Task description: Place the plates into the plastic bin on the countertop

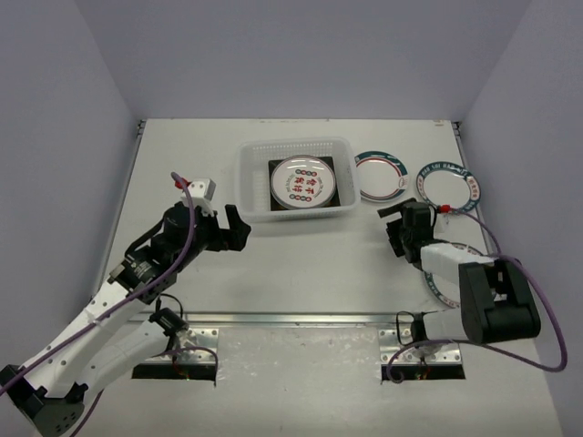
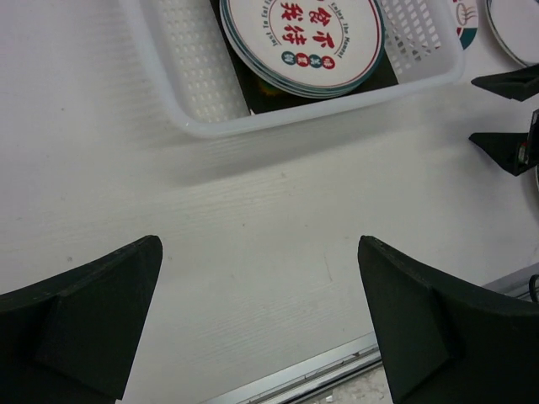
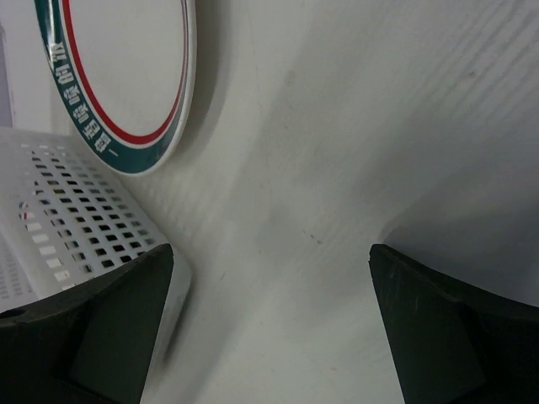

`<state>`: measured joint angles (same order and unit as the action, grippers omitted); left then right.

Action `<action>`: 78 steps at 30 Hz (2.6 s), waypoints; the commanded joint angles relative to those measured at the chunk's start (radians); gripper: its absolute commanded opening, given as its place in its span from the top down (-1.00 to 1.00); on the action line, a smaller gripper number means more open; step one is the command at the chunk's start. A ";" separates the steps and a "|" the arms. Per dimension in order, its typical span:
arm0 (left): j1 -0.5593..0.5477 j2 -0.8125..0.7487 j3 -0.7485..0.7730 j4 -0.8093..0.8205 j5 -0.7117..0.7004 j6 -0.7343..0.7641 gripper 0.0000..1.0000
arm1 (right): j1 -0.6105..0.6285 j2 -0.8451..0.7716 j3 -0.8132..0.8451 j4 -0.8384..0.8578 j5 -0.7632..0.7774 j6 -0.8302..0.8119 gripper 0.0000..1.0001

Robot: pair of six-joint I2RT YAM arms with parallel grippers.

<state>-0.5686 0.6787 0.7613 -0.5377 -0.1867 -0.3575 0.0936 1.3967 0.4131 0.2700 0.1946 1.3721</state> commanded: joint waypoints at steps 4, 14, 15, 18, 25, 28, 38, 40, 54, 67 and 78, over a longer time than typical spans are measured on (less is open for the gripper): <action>0.006 -0.072 -0.009 0.052 -0.027 0.014 -1.00 | -0.016 0.313 0.214 0.136 -0.029 0.136 -0.89; 0.003 -0.106 -0.013 0.058 -0.019 0.015 -1.00 | -0.034 0.523 0.174 0.278 -0.033 0.366 -0.06; 0.003 -0.111 -0.013 0.058 -0.023 0.015 -1.00 | -0.034 0.531 0.177 0.276 -0.021 0.369 -0.01; 0.003 -0.117 -0.014 0.056 -0.026 0.015 -1.00 | -0.035 0.540 0.185 0.263 0.011 0.358 0.06; 0.004 -0.123 -0.014 0.058 -0.028 0.014 -1.00 | -0.035 0.566 0.223 0.225 0.009 0.320 0.65; 0.004 -0.123 -0.014 0.056 -0.030 0.014 -1.00 | -0.036 0.518 0.216 0.261 0.002 0.299 1.00; 0.003 -0.117 -0.014 0.056 -0.033 0.013 -1.00 | -0.052 0.168 0.338 0.182 0.044 0.073 1.00; 0.004 -0.118 -0.014 0.053 -0.036 0.011 -1.00 | -0.055 0.118 0.402 0.082 0.093 -0.007 1.00; 0.003 -0.126 -0.017 0.054 -0.042 0.008 -1.00 | -0.063 -0.097 0.528 -0.112 -0.165 -0.249 1.00; 0.004 -0.116 -0.016 0.050 -0.054 0.002 -1.00 | 0.130 0.231 0.724 -0.244 -0.638 -0.442 1.00; 0.003 -0.121 -0.016 0.051 -0.051 0.002 -1.00 | 0.134 0.416 0.824 -0.428 -0.667 -0.540 0.75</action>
<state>-0.5686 0.5579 0.7509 -0.5232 -0.2355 -0.3503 0.2339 1.8171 1.1973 -0.1717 -0.4484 0.8946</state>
